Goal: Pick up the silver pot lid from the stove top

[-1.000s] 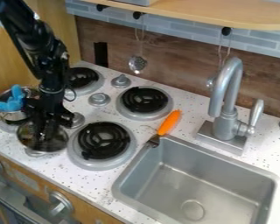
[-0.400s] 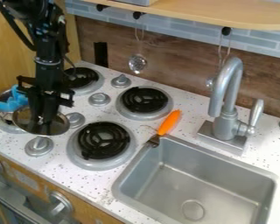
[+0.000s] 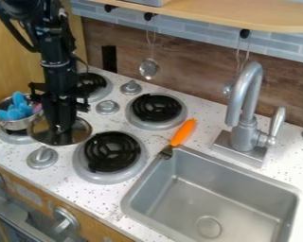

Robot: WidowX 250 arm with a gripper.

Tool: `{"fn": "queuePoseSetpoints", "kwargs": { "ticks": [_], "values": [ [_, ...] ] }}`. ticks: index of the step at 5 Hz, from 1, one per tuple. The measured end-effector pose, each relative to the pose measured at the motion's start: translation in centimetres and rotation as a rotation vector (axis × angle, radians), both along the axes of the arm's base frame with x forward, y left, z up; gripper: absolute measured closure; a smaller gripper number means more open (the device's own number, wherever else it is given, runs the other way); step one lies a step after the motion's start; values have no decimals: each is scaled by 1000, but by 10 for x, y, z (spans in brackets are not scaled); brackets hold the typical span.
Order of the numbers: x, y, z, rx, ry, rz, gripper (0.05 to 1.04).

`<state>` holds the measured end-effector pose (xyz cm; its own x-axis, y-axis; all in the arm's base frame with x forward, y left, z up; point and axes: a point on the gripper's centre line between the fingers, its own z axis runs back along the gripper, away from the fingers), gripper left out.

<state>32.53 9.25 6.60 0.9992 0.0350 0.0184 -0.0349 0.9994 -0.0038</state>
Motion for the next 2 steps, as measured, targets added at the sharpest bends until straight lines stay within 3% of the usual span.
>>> {"fn": "queuePoseSetpoints", "kwargs": {
  "ticks": [2],
  "values": [
    [12, -28, -14, -16, -91, -107, 766]
  ]
}}
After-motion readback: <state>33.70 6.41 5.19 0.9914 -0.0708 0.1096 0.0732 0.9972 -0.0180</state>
